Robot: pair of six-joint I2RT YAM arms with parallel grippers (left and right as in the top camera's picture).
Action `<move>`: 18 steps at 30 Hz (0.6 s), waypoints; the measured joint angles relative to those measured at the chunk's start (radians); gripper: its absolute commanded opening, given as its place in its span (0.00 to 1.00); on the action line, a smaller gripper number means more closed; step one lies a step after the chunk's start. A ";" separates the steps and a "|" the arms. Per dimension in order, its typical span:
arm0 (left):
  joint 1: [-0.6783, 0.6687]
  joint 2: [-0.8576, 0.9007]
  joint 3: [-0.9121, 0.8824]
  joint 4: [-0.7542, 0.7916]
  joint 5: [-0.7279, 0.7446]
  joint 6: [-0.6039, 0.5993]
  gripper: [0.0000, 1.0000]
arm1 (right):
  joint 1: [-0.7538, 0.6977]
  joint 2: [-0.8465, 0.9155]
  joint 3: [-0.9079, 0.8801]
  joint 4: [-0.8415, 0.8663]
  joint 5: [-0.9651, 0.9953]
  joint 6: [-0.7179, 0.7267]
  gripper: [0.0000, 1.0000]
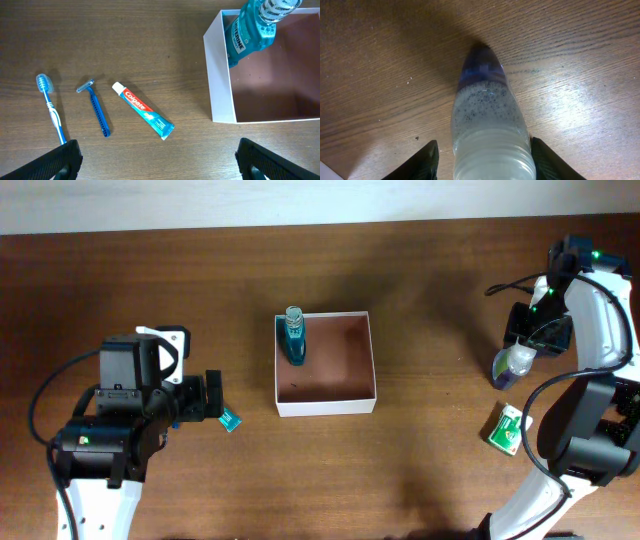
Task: Pack container
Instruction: 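Release the bottle and move the right gripper to the soap pump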
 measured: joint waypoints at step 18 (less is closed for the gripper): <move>0.000 0.000 0.000 0.000 0.000 0.000 0.99 | 0.000 -0.004 0.001 -0.016 -0.022 0.002 0.23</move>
